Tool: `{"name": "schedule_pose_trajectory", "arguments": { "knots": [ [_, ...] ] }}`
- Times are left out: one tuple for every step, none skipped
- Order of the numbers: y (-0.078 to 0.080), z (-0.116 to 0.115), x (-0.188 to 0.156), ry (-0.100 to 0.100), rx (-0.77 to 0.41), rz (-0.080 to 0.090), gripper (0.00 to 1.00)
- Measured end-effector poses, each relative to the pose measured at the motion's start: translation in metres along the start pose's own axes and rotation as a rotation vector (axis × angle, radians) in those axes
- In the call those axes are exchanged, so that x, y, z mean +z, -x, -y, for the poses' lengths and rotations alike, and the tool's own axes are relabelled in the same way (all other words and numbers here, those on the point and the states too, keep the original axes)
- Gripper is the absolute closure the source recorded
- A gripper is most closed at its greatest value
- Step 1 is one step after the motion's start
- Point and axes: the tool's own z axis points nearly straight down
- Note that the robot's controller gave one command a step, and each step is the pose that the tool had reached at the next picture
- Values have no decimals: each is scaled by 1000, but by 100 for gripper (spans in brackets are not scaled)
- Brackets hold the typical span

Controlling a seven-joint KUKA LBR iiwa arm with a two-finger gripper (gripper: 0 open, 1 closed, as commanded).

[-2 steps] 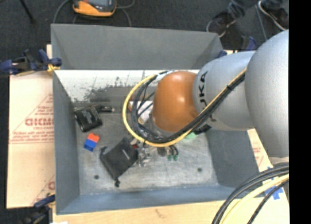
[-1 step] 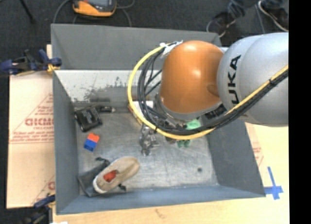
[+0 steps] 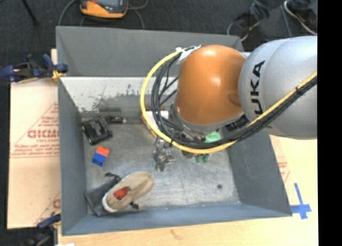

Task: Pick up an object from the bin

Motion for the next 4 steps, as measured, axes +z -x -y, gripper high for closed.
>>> {"name": "schedule_pose_trajectory", "arguments": {
  "knots": [
    [51,38,41,2,39,11,100],
    [11,-91,67,4,-116,-3,0],
    [13,-85,67,1,-106,-1,0],
    [-6,-89,156,4,-346,36,100]
  ]
}}
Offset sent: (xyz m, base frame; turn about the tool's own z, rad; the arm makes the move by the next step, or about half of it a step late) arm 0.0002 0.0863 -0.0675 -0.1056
